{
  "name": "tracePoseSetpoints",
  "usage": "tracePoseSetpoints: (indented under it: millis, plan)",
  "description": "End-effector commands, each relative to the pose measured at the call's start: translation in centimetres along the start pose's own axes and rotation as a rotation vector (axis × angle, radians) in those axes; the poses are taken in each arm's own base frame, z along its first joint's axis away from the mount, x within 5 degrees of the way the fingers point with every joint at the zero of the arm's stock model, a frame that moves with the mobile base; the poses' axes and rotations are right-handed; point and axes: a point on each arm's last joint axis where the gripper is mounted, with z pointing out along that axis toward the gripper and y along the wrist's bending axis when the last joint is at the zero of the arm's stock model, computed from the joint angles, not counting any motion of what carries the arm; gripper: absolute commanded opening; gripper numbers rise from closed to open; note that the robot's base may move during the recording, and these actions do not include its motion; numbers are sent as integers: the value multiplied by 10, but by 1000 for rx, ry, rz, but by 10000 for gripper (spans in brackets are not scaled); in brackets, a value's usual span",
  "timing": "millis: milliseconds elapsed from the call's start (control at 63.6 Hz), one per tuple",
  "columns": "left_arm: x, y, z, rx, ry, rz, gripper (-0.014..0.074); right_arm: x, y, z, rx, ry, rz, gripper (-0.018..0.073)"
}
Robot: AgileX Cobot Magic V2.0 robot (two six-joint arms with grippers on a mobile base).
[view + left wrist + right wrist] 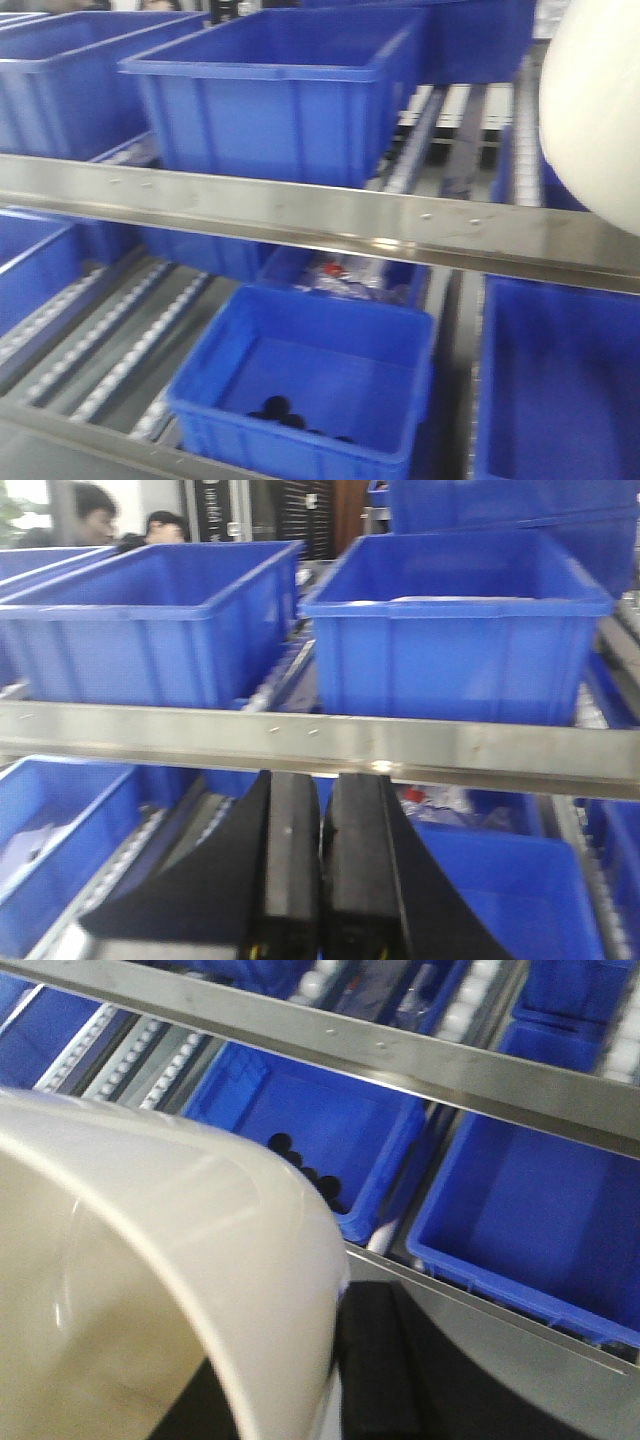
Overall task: Move white bin to right shelf second layer
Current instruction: 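Drive up to the roller rack, holding the white bin above the second shelf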
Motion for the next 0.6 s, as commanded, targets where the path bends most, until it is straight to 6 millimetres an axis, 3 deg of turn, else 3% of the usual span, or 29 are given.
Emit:
tracePoseSetpoints:
  millis: [0, 582]
  plan:
    - [2, 0, -1, -5, -73, -14, 85, -17, 3, -7, -18, -124, 4, 56]
    - [2, 0, -1, -5, -73, -14, 85, -17, 3, -7, -18, -124, 4, 56]
